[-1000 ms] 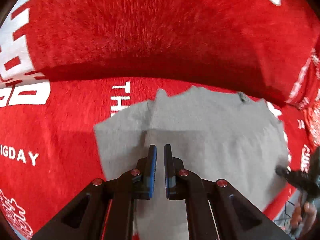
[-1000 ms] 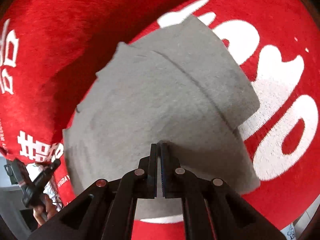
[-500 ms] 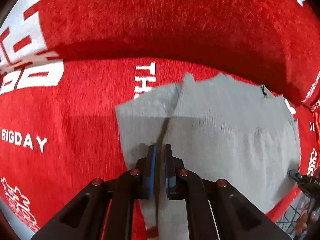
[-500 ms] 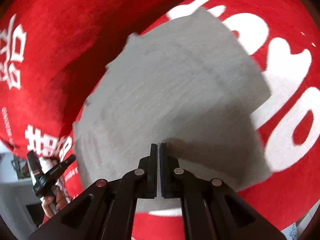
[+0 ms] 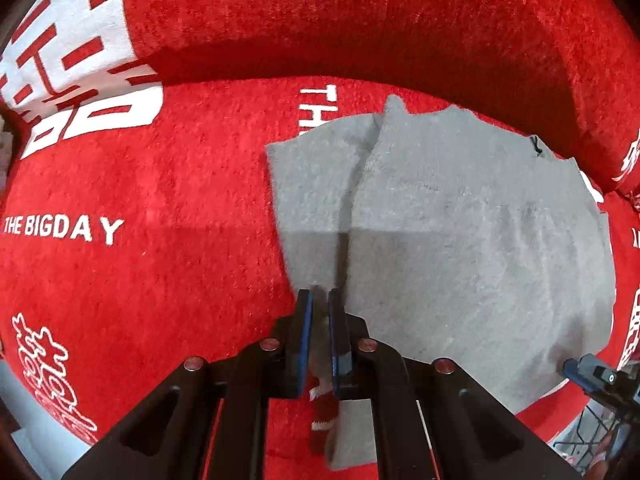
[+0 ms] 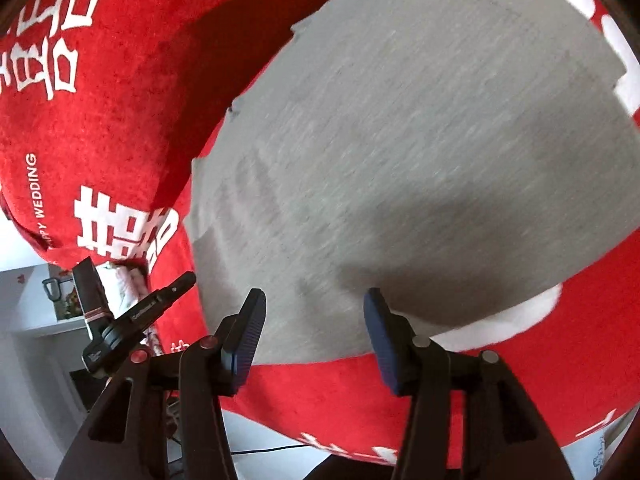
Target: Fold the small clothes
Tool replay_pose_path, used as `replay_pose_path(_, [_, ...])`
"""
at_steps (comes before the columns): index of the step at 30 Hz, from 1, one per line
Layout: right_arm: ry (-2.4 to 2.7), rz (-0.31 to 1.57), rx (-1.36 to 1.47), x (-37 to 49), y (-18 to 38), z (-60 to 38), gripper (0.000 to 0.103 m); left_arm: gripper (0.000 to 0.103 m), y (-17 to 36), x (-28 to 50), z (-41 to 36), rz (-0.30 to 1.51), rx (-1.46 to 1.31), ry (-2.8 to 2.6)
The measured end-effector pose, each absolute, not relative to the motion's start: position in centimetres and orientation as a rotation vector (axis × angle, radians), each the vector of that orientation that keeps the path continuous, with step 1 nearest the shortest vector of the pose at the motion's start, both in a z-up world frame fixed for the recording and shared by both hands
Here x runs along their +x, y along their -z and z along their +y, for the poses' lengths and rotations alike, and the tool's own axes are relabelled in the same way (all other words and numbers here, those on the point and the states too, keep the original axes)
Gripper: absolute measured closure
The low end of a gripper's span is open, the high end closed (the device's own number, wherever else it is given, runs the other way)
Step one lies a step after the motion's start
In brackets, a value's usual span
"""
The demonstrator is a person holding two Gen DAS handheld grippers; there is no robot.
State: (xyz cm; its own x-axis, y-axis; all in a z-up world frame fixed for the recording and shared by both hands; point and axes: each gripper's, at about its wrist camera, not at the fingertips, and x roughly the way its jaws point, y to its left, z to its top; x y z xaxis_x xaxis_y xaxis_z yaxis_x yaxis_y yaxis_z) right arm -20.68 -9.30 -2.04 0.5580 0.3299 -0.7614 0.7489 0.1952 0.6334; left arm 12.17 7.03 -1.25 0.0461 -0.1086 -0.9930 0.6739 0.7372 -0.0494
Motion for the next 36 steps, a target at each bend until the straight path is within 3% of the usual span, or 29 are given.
replay_pose_path(5, [0.359,1.008,1.397,-19.8,1.8,-8.5,0.042,0.095,0.8,12.2,7.8,1.420,0.513,0.602])
replay_pose_path(8, [0.347,1.004,1.388,-19.3,1.7,-7.9,0.019,0.095,0.7,12.0,8.1,1.401,0.522,0.590])
replay_pose_path(9, [0.343,0.999,1.385,-19.1,1.6,-7.7,0.019,0.092,0.6,11.9,8.2,1.392,0.529,0.583])
replay_pose_path(10, [0.340,0.999,1.383,-18.9,1.5,-7.4,0.019,0.079,0.5,11.8,8.4,1.387,0.528,0.580])
replay_pose_path(11, [0.338,0.998,1.383,-18.8,1.6,-7.2,0.019,0.023,0.4,11.8,8.6,1.390,0.524,0.576])
replay_pose_path(12, [0.338,0.997,1.386,-18.7,1.6,-7.0,0.016,0.003,0.2,11.8,8.9,1.379,0.520,0.552])
replay_pose_path(36, [0.257,0.946,1.555,-18.1,4.9,-1.9,0.012,0.001,1.4,12.2,9.8,1.386,0.555,0.560])
